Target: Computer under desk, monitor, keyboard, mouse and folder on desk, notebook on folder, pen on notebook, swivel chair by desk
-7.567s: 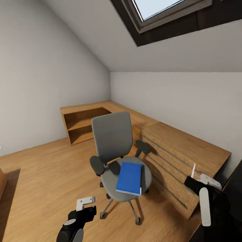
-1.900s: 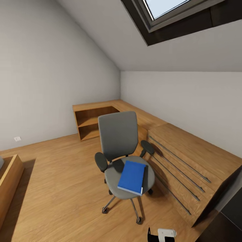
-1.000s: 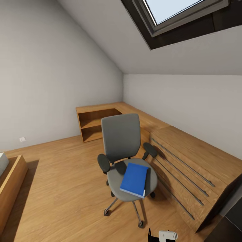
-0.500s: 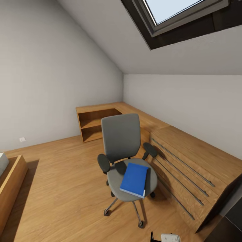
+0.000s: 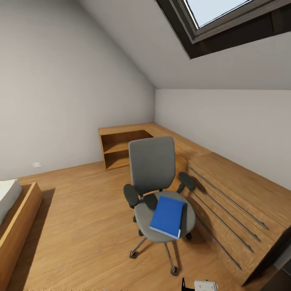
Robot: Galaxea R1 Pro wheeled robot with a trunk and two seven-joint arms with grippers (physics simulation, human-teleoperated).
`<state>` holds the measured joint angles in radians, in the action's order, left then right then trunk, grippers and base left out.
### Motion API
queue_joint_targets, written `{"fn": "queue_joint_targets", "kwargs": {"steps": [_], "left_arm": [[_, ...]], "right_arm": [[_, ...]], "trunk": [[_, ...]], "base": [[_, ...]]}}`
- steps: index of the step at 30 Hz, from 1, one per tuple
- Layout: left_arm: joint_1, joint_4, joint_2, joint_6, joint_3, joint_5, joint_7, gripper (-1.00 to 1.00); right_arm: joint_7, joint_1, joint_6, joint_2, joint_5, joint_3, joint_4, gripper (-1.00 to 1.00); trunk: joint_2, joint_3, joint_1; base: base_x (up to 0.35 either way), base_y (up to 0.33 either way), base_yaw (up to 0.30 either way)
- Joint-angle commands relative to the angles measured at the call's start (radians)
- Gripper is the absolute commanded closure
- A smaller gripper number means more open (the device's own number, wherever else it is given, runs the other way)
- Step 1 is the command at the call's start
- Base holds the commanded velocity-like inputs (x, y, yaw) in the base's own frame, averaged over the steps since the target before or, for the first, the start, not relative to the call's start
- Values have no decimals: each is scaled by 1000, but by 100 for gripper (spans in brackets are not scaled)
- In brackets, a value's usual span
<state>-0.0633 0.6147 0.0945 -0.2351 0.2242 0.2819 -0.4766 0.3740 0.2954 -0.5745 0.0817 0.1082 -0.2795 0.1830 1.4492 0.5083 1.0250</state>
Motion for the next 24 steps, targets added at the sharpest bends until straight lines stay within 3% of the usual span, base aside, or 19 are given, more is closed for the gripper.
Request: {"fn": "queue_joint_targets", "kwargs": {"steps": [1, 14, 19, 24], "left_arm": [[-1, -15, 0, -27, 7, 11, -6, -100], [-1, -26, 1, -30, 8, 10, -5, -100], [-1, -18, 0, -30, 35, 8, -7, -100], [-1, 86, 1, -4, 56, 7, -13, -100]], "right_arm": [[3, 1, -4, -1, 10, -9, 0, -100], [2, 1, -4, 2, 13, -10, -8, -100], [2, 1, -4, 3, 12, -11, -5, -100], [5, 2, 4, -2, 12, -8, 44, -100]], "trunk": [[1, 2, 0], [1, 3, 0], [1, 3, 0], [1, 3, 0]], "base": [[0, 0, 159], [0, 0, 25], [0, 0, 0], [0, 0, 0]]}}
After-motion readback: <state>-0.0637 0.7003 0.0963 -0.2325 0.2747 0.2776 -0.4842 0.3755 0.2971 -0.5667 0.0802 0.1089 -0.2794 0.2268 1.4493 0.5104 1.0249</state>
